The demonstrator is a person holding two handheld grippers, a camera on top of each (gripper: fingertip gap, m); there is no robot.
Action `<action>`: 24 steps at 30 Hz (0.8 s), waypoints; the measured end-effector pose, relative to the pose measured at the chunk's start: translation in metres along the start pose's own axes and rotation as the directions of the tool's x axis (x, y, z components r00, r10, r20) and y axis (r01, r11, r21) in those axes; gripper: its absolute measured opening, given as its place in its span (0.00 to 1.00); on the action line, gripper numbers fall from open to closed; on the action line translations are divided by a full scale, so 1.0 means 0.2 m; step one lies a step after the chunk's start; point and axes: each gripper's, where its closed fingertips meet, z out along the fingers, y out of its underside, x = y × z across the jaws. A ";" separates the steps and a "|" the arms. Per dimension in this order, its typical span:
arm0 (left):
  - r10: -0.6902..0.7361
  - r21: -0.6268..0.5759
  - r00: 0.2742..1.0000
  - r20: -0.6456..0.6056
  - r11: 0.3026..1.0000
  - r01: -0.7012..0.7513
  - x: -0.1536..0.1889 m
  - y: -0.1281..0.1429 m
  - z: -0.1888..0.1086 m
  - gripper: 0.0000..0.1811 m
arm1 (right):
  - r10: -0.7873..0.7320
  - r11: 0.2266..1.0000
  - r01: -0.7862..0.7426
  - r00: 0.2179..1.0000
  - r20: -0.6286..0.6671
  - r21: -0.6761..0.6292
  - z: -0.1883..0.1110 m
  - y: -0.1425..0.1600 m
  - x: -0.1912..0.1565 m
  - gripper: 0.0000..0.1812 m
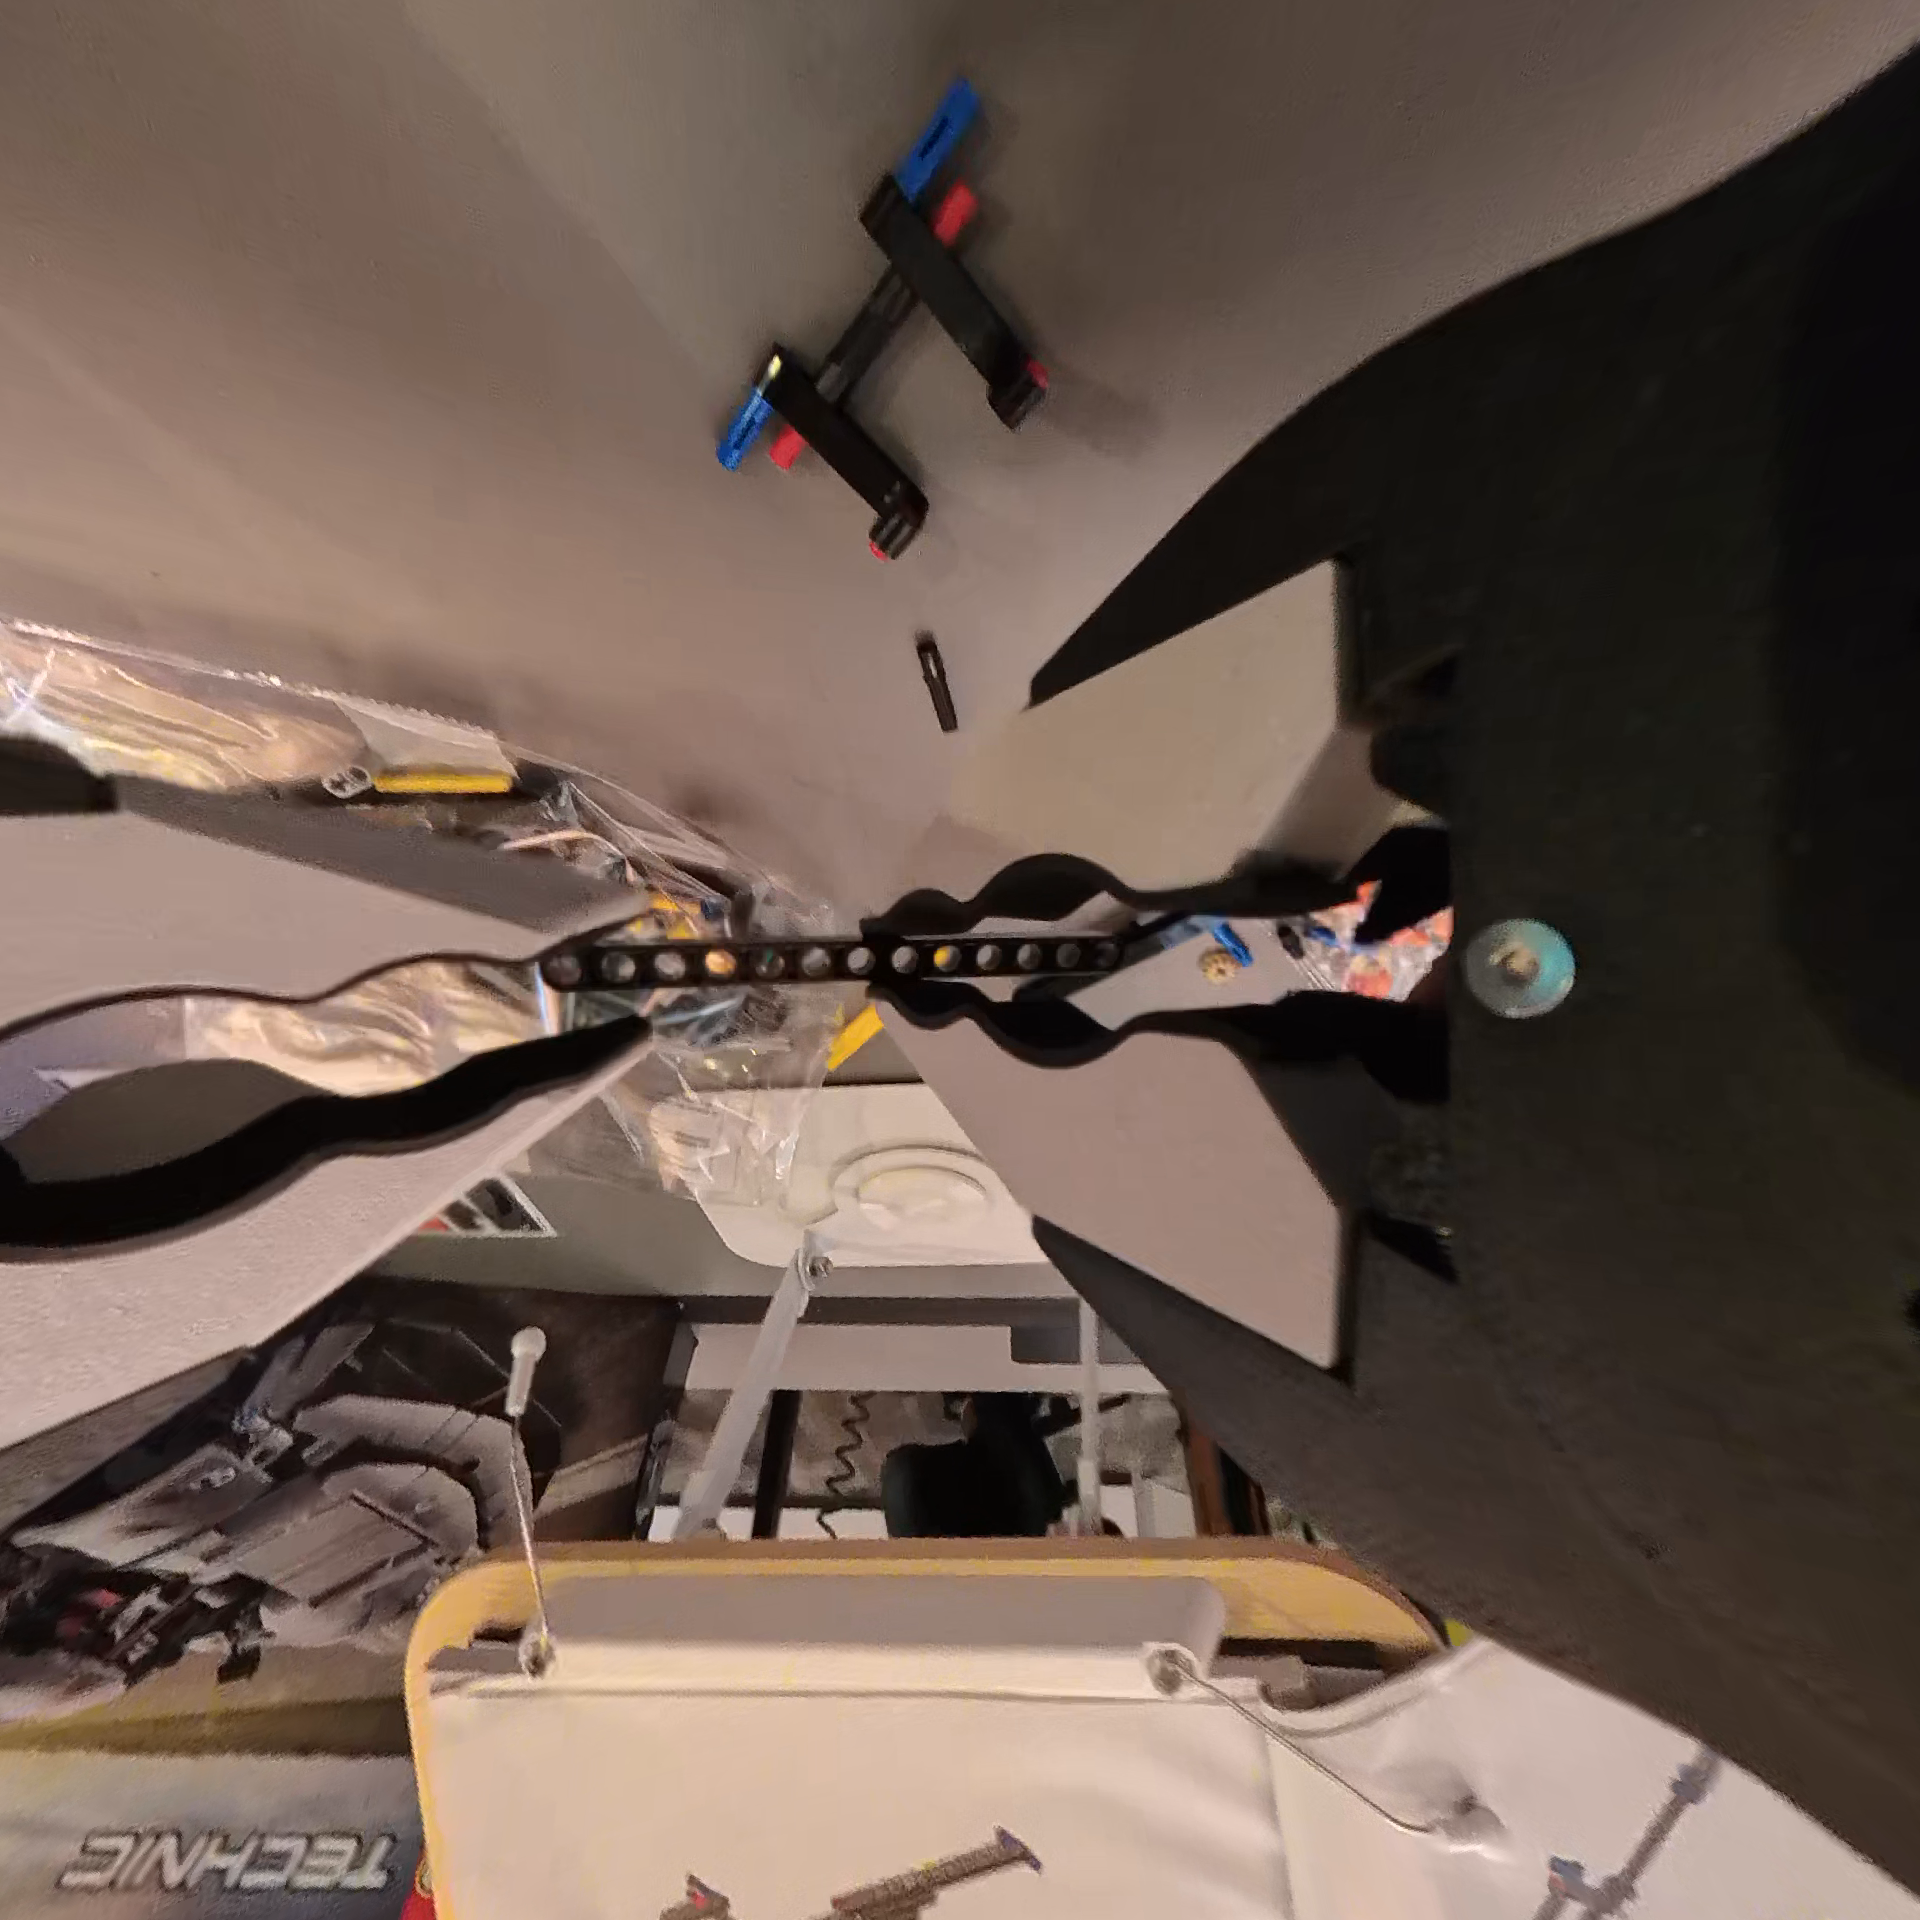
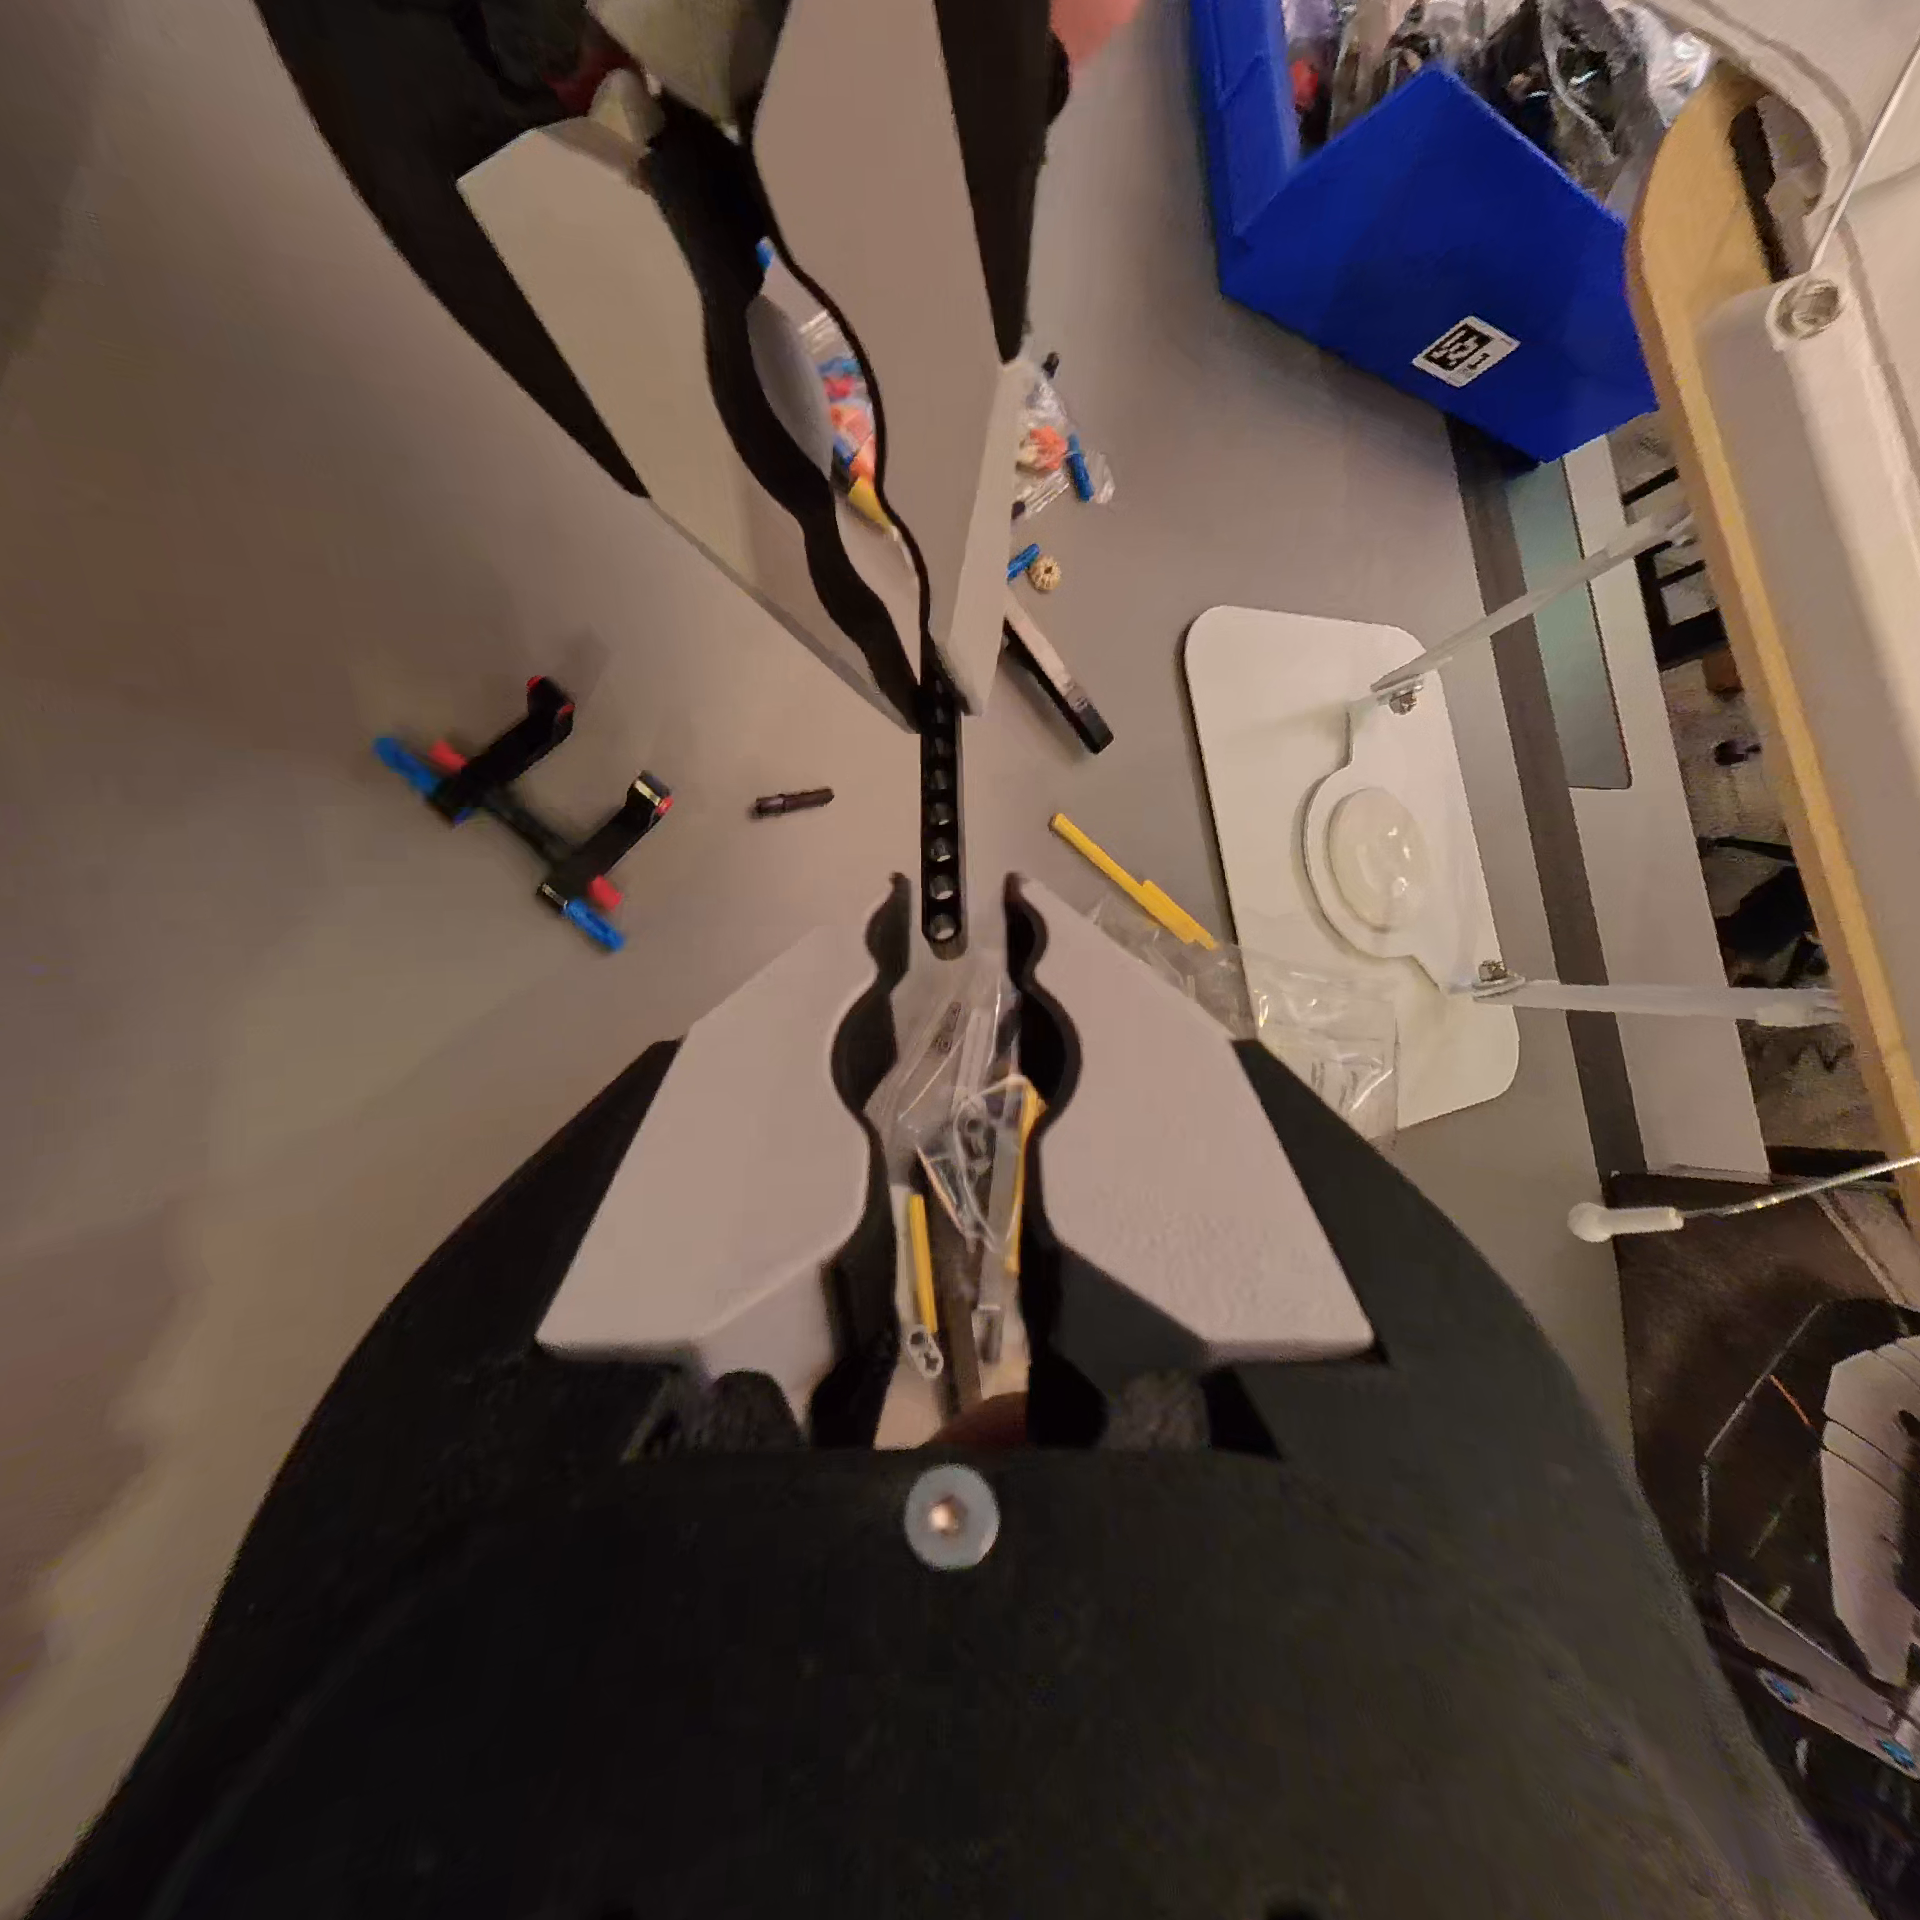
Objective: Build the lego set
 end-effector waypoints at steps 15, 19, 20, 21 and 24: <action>0.123 -0.270 0.926 0.358 0.963 -0.023 -0.72 0.91 -0.53 0.03 | 0.176 0.979 -0.175 0.984 0.000 0.106 0.04 -0.05 0.04 0.14; 0.224 -0.316 0.903 0.367 0.943 -0.106 -0.82 1.06 -0.57 0.03 | 0.189 0.974 -0.191 0.982 0.026 0.122 0.04 -0.05 -0.01 0.13; 0.229 -0.315 0.907 0.354 0.942 -0.115 -0.83 1.09 -0.56 0.03 | 0.196 0.973 -0.198 0.980 0.033 0.121 0.04 -0.05 -0.02 0.13; 0.223 -0.306 0.910 0.349 0.945 -0.114 -0.84 1.13 -0.56 0.03 | 0.201 0.971 -0.204 0.979 0.037 0.122 0.04 -0.04 -0.02 0.13; 0.113 -0.241 0.932 0.344 0.970 -0.028 -0.90 1.22 -0.57 0.03 | 0.226 0.964 -0.233 0.972 0.066 0.125 0.05 -0.03 -0.05 0.13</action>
